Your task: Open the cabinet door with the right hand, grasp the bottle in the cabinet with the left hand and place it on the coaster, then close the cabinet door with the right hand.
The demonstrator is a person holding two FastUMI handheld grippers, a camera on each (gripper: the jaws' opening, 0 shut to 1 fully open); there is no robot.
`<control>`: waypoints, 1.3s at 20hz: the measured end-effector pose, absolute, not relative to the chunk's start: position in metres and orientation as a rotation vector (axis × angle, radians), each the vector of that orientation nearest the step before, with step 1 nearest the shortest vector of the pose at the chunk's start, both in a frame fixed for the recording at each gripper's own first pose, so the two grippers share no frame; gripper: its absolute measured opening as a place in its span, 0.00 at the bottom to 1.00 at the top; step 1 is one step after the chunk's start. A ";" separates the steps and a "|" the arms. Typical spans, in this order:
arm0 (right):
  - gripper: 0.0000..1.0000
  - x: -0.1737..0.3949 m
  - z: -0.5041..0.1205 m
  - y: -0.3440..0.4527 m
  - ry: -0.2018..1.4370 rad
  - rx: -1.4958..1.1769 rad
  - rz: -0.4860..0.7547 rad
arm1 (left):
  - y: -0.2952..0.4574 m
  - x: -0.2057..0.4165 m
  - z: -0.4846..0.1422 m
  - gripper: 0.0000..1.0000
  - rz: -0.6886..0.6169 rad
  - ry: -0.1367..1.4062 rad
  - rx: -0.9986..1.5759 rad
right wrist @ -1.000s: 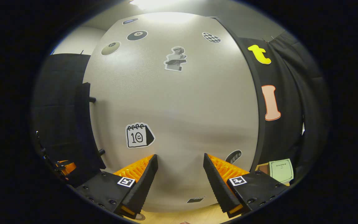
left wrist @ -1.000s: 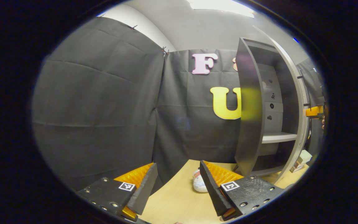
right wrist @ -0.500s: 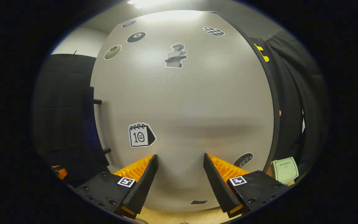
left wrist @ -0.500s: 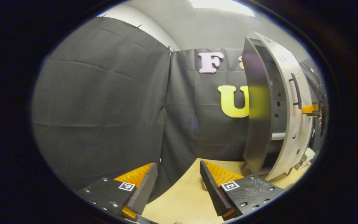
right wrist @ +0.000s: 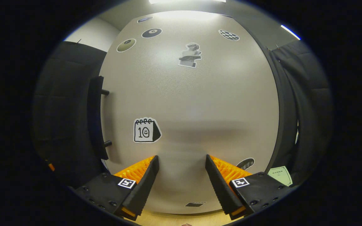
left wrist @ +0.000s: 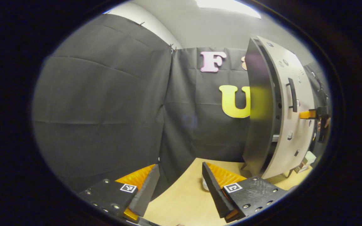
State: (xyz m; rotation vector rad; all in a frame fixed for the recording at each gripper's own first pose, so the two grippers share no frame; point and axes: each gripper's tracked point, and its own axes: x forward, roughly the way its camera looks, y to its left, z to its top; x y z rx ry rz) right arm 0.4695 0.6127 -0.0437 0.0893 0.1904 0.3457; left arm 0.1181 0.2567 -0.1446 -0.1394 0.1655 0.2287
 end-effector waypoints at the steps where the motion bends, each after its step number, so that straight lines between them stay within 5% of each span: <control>1: 0.95 0.466 -0.040 0.613 0.182 0.100 0.358 | 0.253 0.119 -0.141 0.83 0.224 0.160 -0.132; 11: 0.96 0.391 -0.014 0.524 0.147 0.103 0.400 | 0.149 0.125 -0.078 0.83 0.134 0.101 -0.079; 26: 0.95 0.298 -0.028 0.285 0.142 0.166 0.201 | -0.040 0.091 -0.014 0.83 -0.037 0.069 -0.063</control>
